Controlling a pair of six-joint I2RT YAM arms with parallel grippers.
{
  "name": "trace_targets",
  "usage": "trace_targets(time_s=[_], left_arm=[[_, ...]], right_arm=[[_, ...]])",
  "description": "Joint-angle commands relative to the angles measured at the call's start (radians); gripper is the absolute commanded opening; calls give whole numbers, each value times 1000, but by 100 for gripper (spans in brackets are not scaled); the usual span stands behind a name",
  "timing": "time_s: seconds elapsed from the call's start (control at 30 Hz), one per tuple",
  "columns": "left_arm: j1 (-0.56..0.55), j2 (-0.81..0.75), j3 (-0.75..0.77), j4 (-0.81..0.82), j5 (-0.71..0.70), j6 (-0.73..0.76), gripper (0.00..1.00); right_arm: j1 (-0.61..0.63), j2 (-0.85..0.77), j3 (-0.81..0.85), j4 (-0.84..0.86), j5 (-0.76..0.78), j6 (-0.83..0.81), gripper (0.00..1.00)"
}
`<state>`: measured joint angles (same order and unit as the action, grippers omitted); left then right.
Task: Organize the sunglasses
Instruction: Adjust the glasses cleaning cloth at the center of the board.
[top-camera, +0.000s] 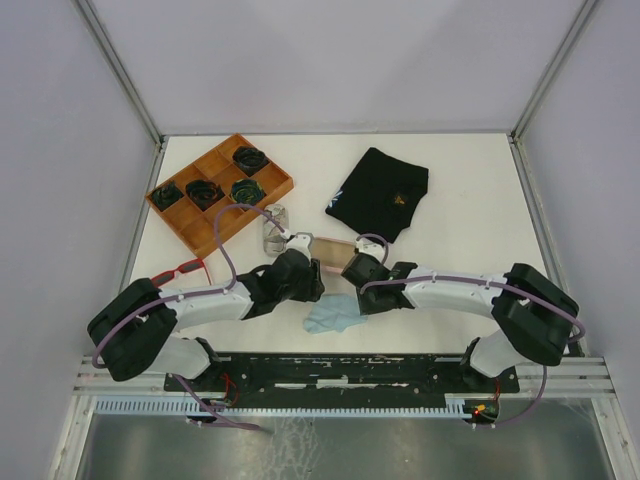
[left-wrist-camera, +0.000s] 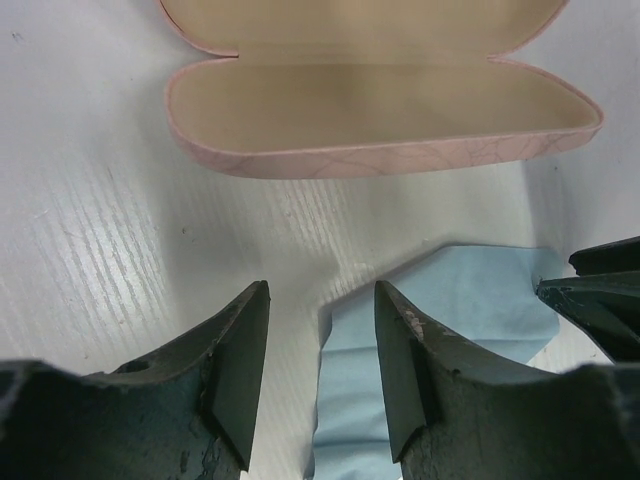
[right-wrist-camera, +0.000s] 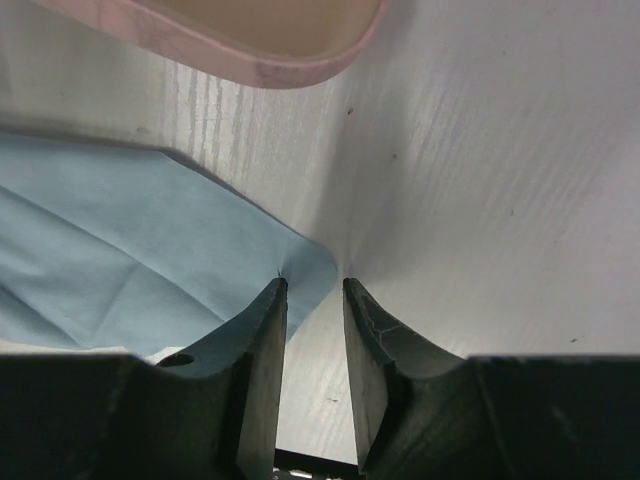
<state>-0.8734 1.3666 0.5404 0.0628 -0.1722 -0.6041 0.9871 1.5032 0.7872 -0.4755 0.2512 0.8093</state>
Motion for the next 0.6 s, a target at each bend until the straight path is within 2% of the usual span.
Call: trace_targets(time_s=[0.0,0.23,0.57], left_arm=[[8,-18,13,53,5,49,53],[13,-31,-1,63,12,45,52],[39,-65,-31,77,40,37,52]], right_arm=[[9,22,43,-35,45,-7,37],[12,54,49,-46,46,-8,34],[7,90,62,-40,39,-60,20]])
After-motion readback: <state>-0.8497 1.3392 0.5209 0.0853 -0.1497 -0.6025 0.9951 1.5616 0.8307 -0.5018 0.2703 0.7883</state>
